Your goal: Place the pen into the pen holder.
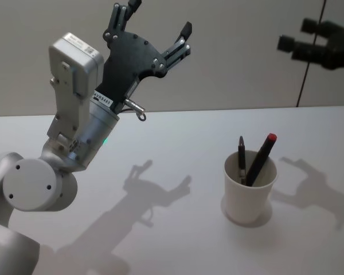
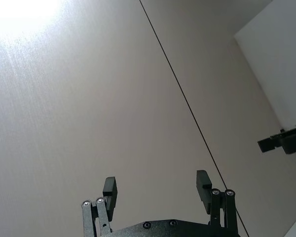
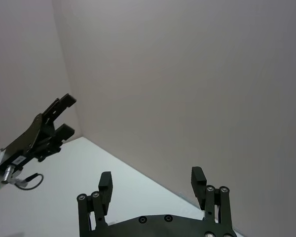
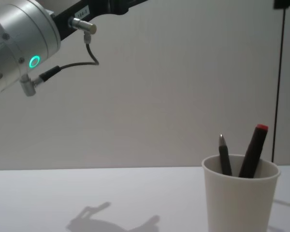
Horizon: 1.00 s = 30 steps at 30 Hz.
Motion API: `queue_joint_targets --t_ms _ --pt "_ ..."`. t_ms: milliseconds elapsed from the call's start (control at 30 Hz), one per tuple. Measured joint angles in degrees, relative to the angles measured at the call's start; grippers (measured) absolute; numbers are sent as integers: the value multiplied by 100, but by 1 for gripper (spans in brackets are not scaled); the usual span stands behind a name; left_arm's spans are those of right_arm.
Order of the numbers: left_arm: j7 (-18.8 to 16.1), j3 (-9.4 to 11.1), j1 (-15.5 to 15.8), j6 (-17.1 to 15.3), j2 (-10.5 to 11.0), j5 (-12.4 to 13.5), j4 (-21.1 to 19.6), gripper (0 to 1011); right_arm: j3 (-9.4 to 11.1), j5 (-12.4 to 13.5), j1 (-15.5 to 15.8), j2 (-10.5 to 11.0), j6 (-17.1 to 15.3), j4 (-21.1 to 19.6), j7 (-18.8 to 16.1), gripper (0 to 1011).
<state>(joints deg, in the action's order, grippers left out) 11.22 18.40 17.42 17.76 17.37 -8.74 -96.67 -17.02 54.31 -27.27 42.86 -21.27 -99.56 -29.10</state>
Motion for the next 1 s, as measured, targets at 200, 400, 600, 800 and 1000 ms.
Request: queue_joint_targets --t_ms 200,400,600,800,1000 --pt "0 0 0 0 0 0 0 1001 123 125 129 168 257 -148 509 1001" --pt "0 0 0 0 0 0 0 1001 244 214 254 321 527 -276 1034 1001" --pt "0 0 0 0 0 0 0 1001 350 286 359 458 747 -368 1422 1001" --pt "0 0 0 0 0 0 0 1001 420 330 424 543 887 -423 1667 1001" --pt "0 0 0 0 0 0 0 1001 461 357 463 593 970 -455 1808 1001"
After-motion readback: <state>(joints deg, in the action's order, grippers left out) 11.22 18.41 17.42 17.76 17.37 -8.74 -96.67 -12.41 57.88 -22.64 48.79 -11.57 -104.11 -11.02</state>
